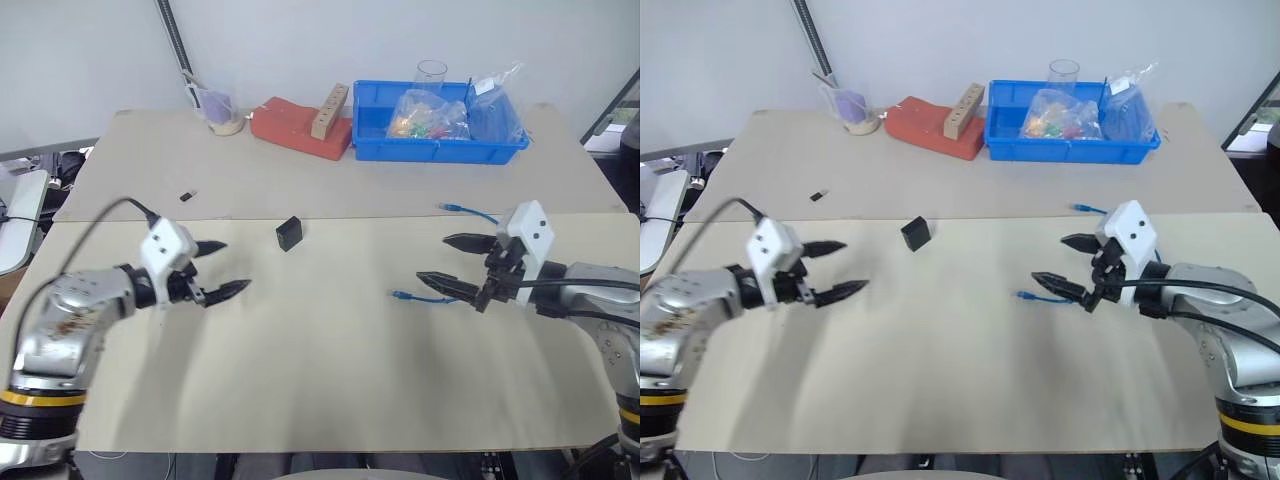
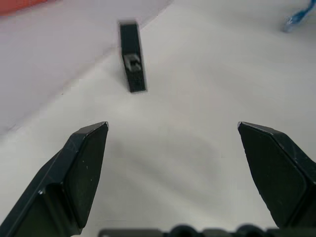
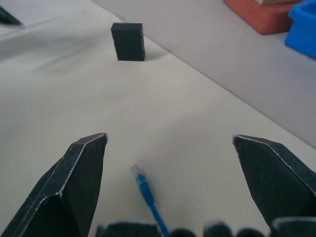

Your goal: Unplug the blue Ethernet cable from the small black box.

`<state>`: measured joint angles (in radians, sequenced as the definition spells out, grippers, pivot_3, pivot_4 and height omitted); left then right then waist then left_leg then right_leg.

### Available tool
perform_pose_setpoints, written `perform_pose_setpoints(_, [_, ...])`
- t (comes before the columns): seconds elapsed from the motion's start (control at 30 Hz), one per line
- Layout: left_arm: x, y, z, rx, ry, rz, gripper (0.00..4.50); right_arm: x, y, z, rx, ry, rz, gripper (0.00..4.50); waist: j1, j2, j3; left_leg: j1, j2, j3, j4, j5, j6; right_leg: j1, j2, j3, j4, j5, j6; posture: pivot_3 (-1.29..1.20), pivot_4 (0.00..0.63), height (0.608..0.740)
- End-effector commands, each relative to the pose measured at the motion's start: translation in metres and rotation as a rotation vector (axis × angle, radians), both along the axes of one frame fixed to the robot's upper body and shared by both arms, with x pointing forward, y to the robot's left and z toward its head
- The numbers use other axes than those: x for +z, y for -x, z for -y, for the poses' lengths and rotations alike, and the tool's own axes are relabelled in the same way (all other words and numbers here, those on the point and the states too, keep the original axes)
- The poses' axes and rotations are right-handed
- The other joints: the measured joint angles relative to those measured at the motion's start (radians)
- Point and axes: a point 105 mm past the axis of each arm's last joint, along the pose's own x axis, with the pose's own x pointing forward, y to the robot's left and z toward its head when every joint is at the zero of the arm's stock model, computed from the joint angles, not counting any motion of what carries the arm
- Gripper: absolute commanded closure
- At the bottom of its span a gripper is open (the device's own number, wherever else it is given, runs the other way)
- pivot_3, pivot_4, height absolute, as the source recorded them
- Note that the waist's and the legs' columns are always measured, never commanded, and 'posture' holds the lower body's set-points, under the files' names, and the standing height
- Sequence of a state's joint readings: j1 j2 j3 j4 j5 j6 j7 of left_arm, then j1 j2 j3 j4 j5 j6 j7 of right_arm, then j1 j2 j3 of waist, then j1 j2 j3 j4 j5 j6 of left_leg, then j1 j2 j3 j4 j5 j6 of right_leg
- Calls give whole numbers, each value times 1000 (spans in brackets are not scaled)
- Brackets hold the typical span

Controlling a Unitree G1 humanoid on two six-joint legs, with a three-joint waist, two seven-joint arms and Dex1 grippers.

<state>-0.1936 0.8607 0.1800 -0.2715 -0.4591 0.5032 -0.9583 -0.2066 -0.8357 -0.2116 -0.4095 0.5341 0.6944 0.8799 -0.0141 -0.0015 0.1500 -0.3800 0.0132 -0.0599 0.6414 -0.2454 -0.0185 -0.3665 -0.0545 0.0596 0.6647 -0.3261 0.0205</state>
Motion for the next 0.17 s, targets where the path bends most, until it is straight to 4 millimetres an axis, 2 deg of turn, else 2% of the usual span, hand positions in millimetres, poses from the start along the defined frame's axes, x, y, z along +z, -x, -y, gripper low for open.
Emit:
perform_pose_setpoints(0.03, [16,-2,1,5,-9,56,42,14,-3,5,-4,1,66,0,0,0,0,0,0,0,0,0,0,0,0,0,0,0,0,0,150,740])
perform_pose_setpoints(0.17, [16,-5,3,9,25,41,42,15,-3,4,-4,-4,65,0,-1,0,0,-1,1,0,0,0,0,-1,1,0,0,0,0,0,150,740])
